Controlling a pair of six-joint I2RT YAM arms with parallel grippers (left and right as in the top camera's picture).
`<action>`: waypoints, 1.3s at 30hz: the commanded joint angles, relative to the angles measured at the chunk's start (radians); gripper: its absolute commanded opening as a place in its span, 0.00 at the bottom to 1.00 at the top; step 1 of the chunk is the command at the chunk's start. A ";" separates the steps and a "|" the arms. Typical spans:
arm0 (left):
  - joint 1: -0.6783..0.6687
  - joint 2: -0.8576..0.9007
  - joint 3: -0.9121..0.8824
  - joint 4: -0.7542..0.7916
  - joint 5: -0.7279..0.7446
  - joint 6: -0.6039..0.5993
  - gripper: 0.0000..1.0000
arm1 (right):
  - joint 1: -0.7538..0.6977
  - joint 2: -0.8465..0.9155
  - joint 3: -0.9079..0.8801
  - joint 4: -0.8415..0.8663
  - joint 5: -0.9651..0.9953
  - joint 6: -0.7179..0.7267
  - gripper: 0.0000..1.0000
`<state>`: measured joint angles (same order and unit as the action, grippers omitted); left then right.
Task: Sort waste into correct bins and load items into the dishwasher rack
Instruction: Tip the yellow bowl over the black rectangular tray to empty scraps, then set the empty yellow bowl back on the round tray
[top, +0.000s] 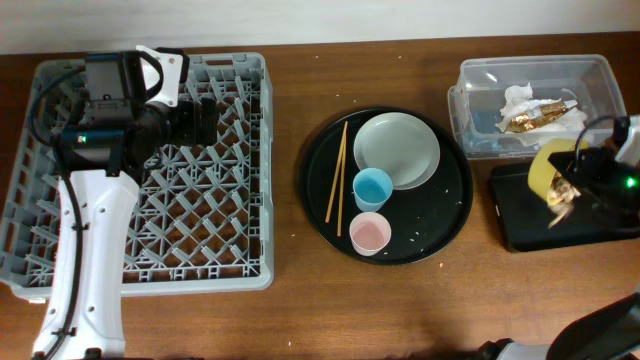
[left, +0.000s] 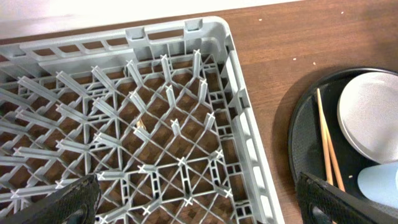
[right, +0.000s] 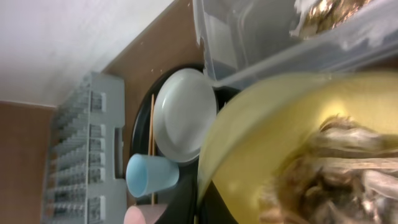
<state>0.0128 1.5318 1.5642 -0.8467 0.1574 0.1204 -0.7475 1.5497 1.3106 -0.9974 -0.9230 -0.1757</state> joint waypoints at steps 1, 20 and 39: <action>0.003 0.007 0.018 0.000 0.003 0.016 0.99 | -0.047 -0.004 -0.121 0.109 -0.125 -0.031 0.04; 0.003 0.007 0.018 0.000 0.003 0.016 0.99 | -0.215 0.140 -0.202 0.323 -0.629 -0.003 0.04; 0.003 0.007 0.018 0.000 0.003 0.016 0.99 | -0.023 0.077 -0.178 0.346 -0.583 0.193 0.04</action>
<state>0.0128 1.5318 1.5642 -0.8482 0.1574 0.1204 -0.8368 1.6817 1.1095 -0.6514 -1.5173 0.0196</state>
